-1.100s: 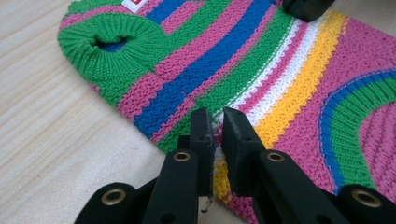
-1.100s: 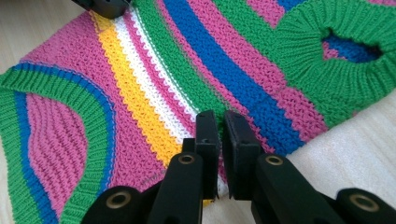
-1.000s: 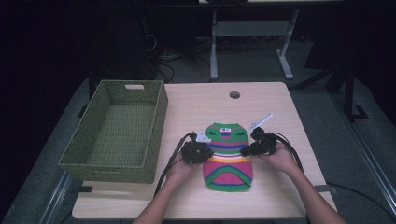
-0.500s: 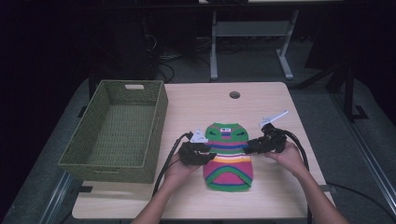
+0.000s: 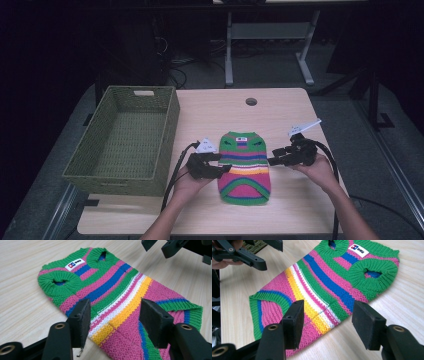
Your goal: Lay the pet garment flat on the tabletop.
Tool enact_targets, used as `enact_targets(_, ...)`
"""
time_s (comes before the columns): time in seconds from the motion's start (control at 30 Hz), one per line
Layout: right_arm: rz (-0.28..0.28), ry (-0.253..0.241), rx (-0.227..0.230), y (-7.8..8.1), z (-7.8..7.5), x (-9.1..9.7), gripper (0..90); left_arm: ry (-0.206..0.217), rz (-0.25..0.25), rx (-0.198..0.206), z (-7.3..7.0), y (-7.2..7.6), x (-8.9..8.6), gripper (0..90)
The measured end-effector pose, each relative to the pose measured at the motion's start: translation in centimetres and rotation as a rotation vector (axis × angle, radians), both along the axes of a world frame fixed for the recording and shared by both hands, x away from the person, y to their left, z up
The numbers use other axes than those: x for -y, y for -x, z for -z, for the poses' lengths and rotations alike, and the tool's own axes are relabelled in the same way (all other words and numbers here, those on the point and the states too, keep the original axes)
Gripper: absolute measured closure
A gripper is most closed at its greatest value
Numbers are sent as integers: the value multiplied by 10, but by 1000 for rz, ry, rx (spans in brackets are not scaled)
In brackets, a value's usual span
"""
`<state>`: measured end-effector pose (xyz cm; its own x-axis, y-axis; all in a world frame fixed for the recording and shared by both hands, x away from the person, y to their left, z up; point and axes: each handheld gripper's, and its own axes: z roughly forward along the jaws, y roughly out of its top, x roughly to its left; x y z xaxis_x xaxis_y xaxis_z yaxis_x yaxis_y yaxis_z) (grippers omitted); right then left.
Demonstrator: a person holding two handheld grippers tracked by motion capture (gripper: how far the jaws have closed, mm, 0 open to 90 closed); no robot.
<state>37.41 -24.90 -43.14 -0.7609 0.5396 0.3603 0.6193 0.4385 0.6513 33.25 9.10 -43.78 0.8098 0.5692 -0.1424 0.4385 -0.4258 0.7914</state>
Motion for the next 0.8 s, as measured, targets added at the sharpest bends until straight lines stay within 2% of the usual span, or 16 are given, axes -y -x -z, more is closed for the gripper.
enact_targets(0.3,4,11,-3,7,2,7,372,11,-6,-1,-3,7,-4,362)
enact_targets(0.43,7,5,-3,10,3,10,362,9,-29,-8,-3,8,-7,272)
enact_targets(0.8,11,6,2,18,6,20,356,14,-26,-3,-4,18,-13,238)
